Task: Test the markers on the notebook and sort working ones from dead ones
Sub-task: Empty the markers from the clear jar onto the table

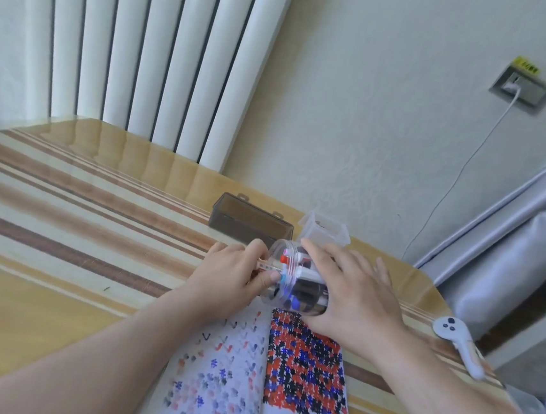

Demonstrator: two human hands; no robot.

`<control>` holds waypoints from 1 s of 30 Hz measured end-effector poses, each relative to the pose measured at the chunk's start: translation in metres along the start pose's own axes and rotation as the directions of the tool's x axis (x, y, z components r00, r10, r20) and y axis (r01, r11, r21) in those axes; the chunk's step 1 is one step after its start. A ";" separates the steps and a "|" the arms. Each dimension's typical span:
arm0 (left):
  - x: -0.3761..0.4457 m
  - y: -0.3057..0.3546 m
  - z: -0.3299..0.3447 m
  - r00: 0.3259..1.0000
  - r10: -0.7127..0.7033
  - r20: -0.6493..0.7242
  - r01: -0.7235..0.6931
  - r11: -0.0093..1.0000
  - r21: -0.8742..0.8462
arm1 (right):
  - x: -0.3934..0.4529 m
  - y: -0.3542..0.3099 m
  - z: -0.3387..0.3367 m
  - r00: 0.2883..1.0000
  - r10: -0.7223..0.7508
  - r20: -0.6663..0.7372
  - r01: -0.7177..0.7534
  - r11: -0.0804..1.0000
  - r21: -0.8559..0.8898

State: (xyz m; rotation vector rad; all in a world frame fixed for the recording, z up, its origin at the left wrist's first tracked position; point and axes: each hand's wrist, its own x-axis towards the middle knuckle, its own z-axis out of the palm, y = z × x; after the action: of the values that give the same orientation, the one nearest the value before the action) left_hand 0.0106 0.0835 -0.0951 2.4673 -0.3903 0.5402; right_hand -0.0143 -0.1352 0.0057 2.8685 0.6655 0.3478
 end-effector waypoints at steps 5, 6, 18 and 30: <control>0.002 0.001 -0.008 0.993 -0.120 -0.016 0.112 0.962 -0.248 | -0.004 -0.002 0.002 0.999 0.048 0.026 -0.049 0.998 0.036; 0.003 -0.003 -0.011 0.988 -0.151 -0.024 0.140 0.956 -0.258 | -0.007 0.003 0.003 0.996 0.069 0.048 -0.071 0.997 0.037; 0.004 -0.031 -0.006 0.956 -0.292 0.004 0.288 0.942 -0.169 | -0.024 0.066 -0.010 0.961 0.187 0.203 -0.128 0.953 -0.274; -0.005 -0.021 -0.009 0.987 -0.079 0.139 0.102 0.981 -0.166 | -0.007 0.052 -0.004 0.971 0.142 0.192 -0.114 0.982 -0.150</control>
State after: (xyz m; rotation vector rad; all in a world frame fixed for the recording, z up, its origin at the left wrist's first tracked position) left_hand 0.0112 0.1060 -0.1005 2.3460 -0.3588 0.2938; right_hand -0.0002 -0.1838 0.0197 2.7709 0.4040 0.1111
